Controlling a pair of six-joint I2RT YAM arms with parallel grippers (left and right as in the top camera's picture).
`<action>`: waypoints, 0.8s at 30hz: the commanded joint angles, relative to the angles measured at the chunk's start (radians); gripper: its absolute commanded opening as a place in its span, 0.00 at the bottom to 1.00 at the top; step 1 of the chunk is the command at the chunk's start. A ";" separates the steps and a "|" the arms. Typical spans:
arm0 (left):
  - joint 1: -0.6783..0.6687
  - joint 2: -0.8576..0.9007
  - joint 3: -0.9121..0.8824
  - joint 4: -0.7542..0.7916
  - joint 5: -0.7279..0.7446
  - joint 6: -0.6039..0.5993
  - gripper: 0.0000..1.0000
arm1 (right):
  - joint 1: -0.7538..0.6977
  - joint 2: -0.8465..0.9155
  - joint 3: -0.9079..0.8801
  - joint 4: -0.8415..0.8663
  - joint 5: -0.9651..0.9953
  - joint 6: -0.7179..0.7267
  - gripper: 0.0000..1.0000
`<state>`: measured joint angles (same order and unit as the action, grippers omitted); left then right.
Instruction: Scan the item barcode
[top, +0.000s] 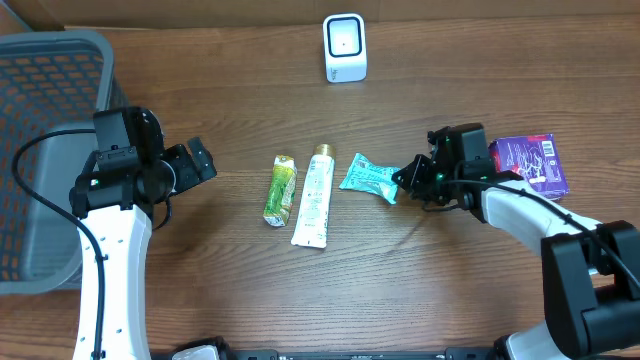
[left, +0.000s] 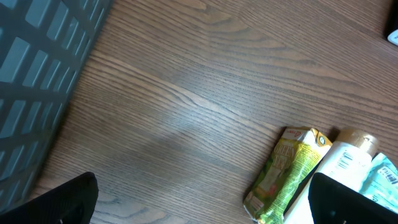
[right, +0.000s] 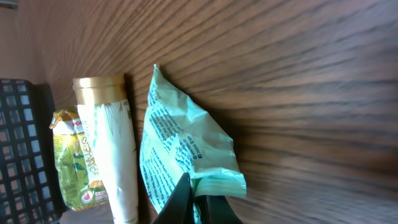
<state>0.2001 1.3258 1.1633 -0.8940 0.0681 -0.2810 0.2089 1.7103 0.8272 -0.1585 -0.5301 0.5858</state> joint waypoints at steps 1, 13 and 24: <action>0.001 -0.010 -0.003 0.001 0.003 0.019 1.00 | -0.051 -0.003 0.019 0.008 -0.034 -0.128 0.06; 0.001 -0.010 -0.003 0.001 0.003 0.019 1.00 | -0.066 0.030 0.018 -0.012 0.009 -0.147 0.45; 0.001 -0.010 -0.003 0.001 0.003 0.019 1.00 | -0.066 0.141 0.017 -0.003 -0.102 0.011 0.42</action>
<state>0.2001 1.3258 1.1633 -0.8940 0.0681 -0.2810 0.1398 1.8133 0.8349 -0.1646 -0.6075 0.5129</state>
